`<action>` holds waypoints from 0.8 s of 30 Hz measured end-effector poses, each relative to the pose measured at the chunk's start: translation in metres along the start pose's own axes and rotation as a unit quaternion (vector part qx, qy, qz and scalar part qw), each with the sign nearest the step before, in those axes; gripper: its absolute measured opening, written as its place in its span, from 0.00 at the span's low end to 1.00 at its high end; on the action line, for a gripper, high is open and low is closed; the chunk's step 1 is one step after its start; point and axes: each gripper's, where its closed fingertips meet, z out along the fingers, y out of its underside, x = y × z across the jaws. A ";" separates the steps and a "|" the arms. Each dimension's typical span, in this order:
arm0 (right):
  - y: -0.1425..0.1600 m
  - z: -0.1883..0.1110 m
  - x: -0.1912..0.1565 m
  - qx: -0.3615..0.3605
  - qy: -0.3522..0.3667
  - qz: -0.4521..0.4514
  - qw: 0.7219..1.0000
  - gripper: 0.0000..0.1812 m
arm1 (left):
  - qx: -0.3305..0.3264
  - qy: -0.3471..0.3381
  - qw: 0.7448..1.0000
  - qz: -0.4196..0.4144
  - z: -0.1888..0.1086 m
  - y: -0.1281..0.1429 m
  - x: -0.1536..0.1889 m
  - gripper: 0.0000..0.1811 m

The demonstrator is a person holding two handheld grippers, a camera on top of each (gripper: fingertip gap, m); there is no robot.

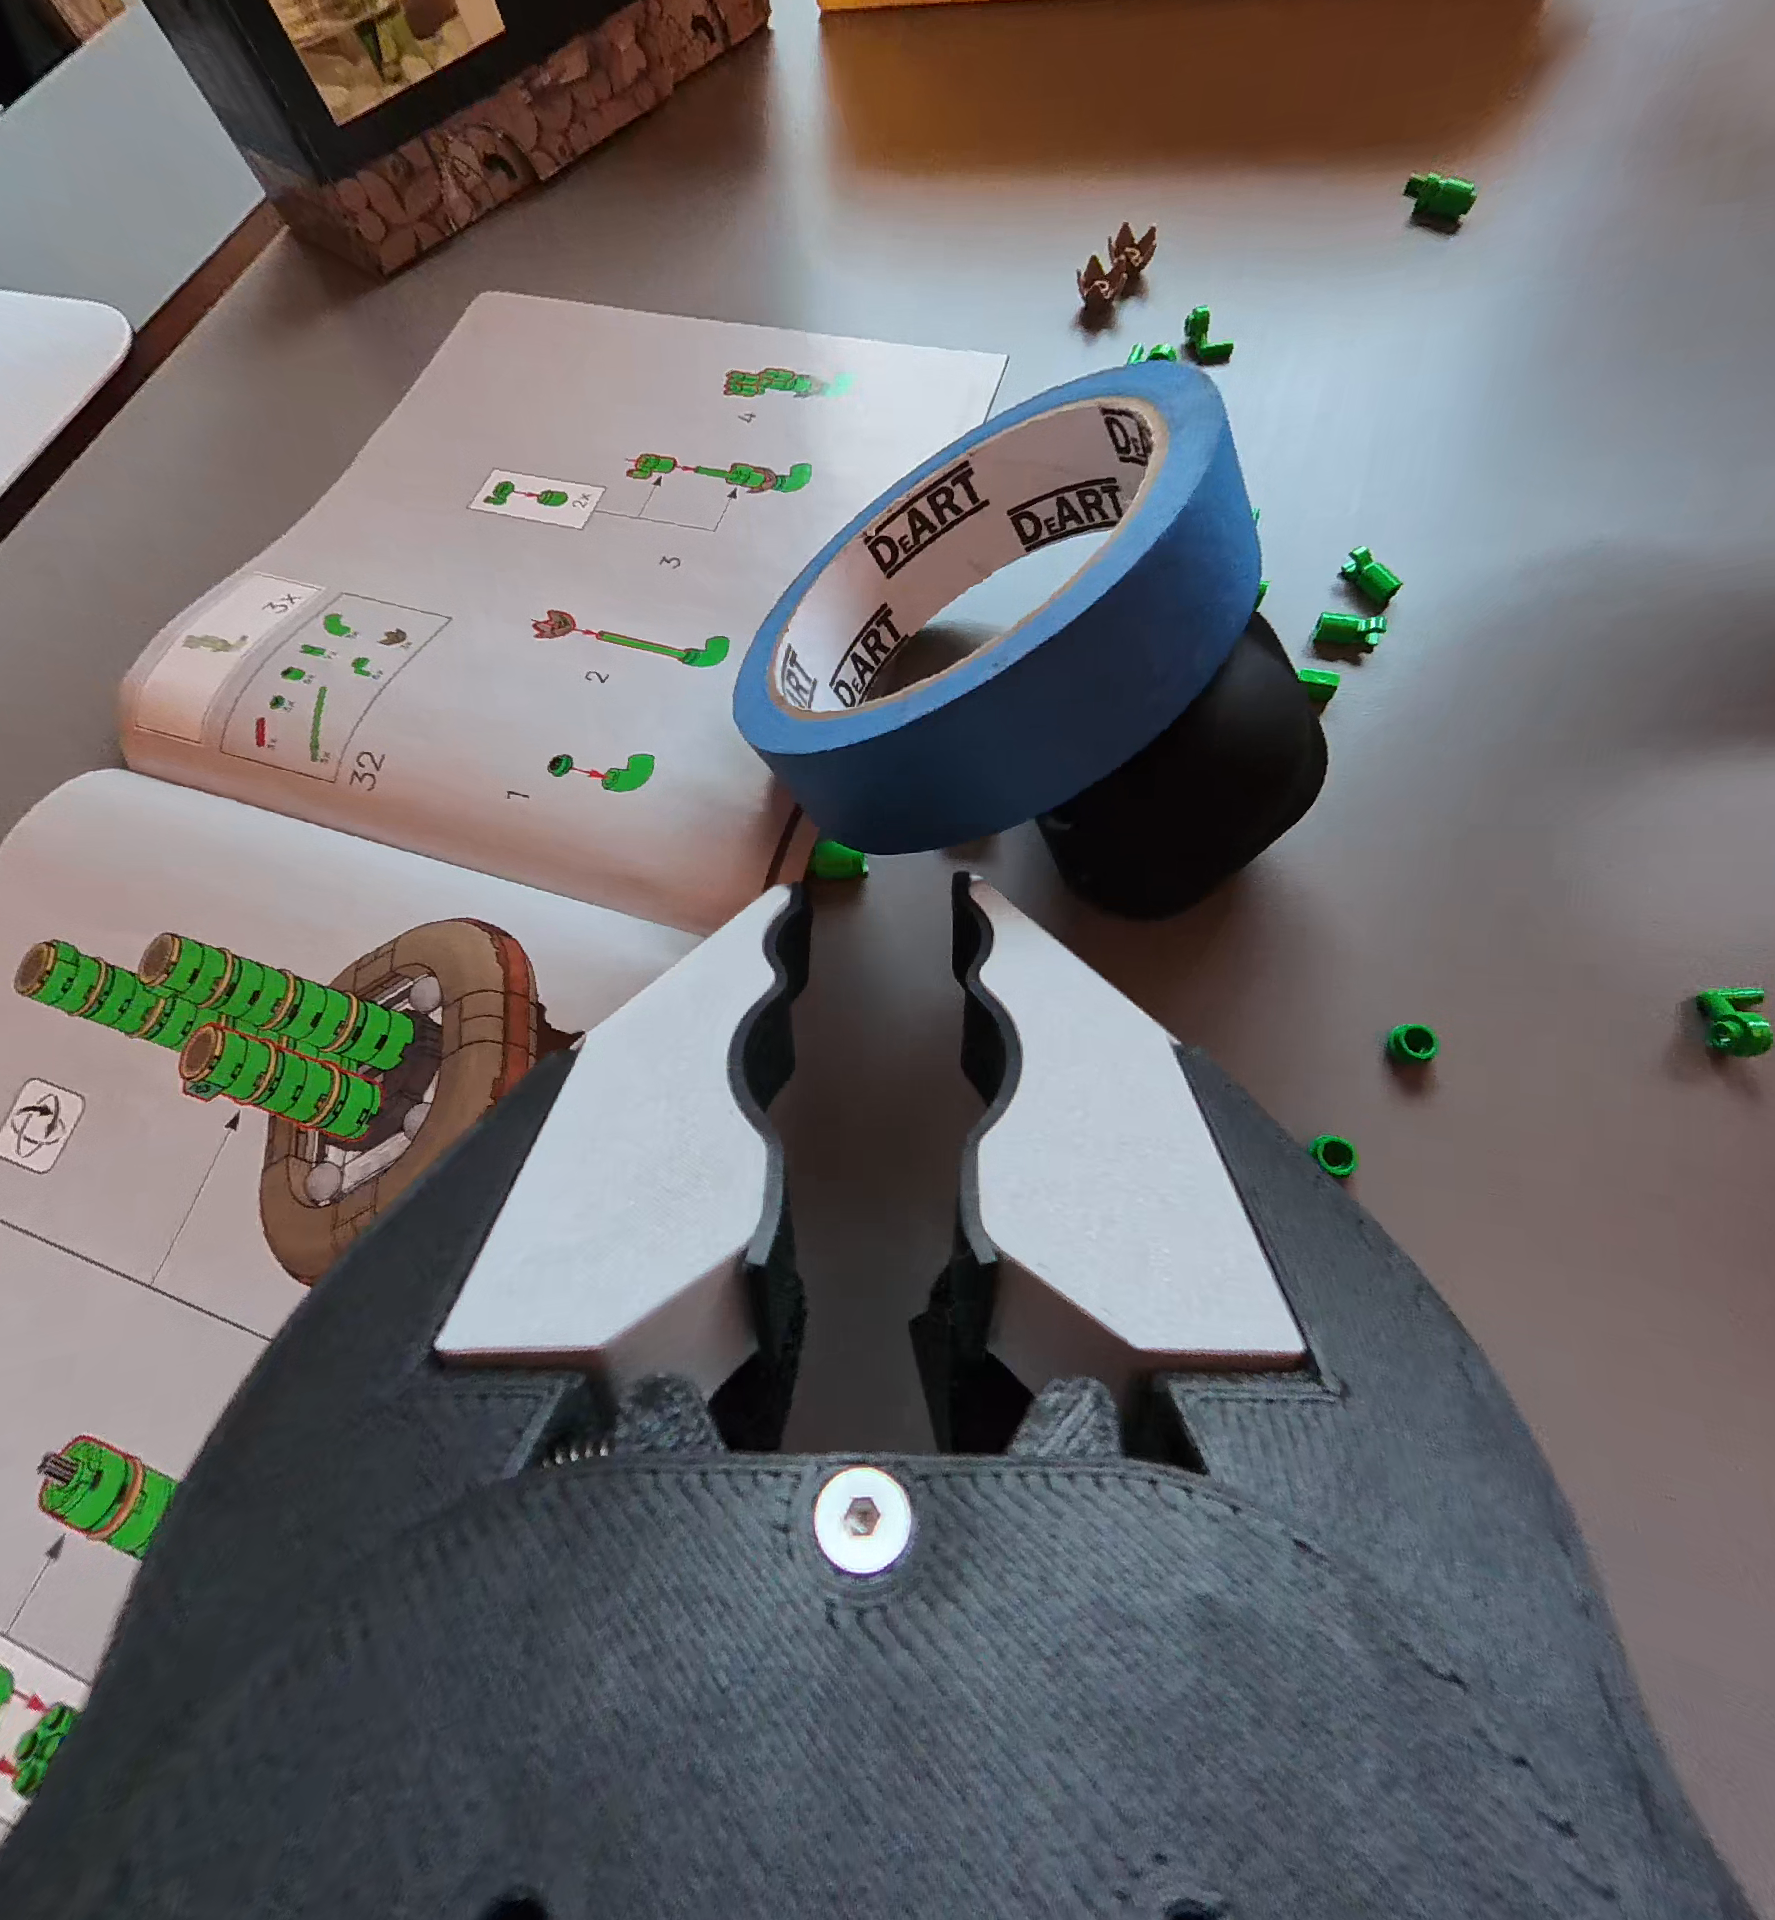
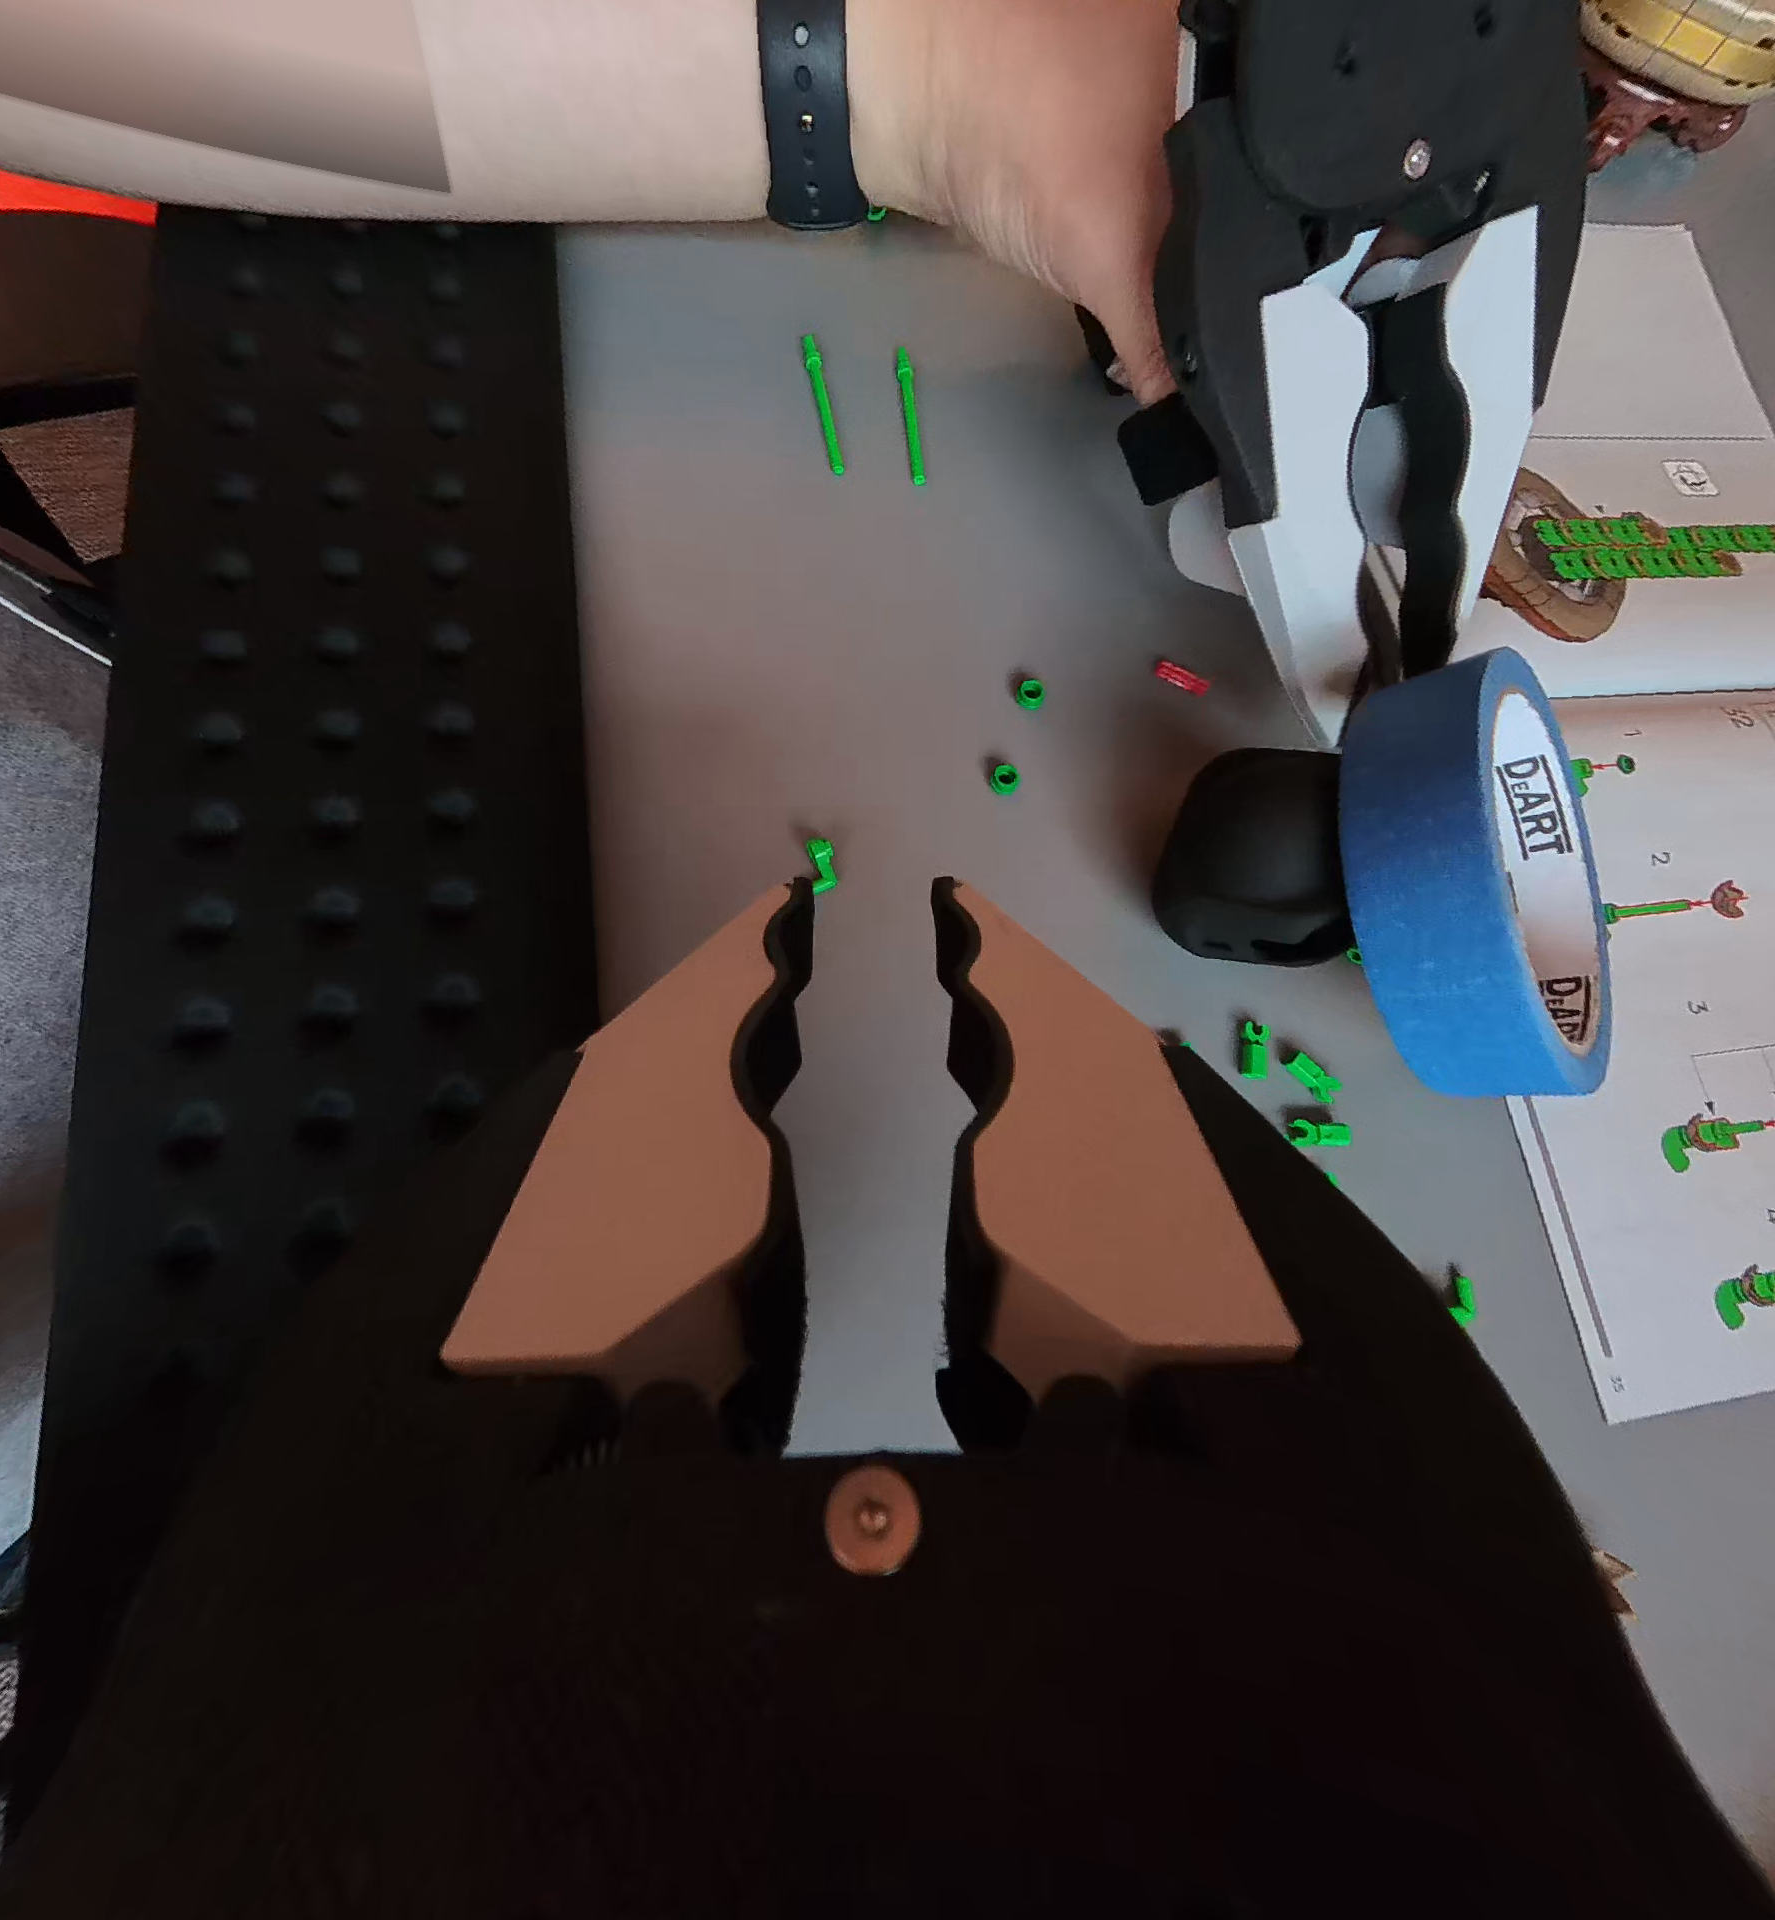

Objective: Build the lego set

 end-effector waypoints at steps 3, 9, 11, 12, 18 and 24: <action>0.001 -0.004 0.001 0.000 0.005 0.000 1.000 0.12 | -0.006 0.007 1.000 0.008 0.002 0.001 0.003 0.14; 0.004 -0.011 0.004 0.005 0.013 0.003 1.000 0.12 | -0.030 0.004 0.999 0.034 0.010 0.003 0.003 0.15; 0.005 -0.012 0.004 0.005 0.014 0.005 1.000 0.12 | -0.034 -0.004 0.999 0.037 0.011 0.004 0.001 0.16; 0.006 -0.012 0.004 0.005 0.013 0.006 1.000 0.12 | -0.034 -0.006 0.999 0.037 0.012 0.005 0.000 0.16; 0.010 -0.014 0.006 0.005 0.013 0.010 1.000 0.12 | -0.040 -0.004 0.998 0.037 0.015 0.005 -0.002 0.15; 0.012 -0.017 0.006 0.001 0.015 0.010 1.000 0.12 | -0.043 0.008 0.999 0.030 0.018 0.004 -0.003 0.14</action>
